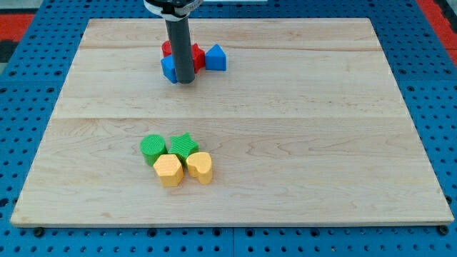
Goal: Slide blue cube away from the red blocks
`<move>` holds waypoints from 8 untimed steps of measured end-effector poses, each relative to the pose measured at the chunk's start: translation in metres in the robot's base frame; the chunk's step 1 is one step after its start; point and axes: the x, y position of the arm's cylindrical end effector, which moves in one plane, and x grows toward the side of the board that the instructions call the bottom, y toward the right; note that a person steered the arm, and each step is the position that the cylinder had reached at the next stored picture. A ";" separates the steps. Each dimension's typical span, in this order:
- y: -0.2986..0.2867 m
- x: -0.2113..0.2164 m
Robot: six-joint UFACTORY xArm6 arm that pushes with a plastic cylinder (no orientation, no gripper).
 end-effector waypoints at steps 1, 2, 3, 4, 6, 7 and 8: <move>0.027 0.004; 0.029 0.002; 0.029 -0.003; 0.029 -0.015; -0.038 -0.023; -0.084 -0.023; -0.111 -0.025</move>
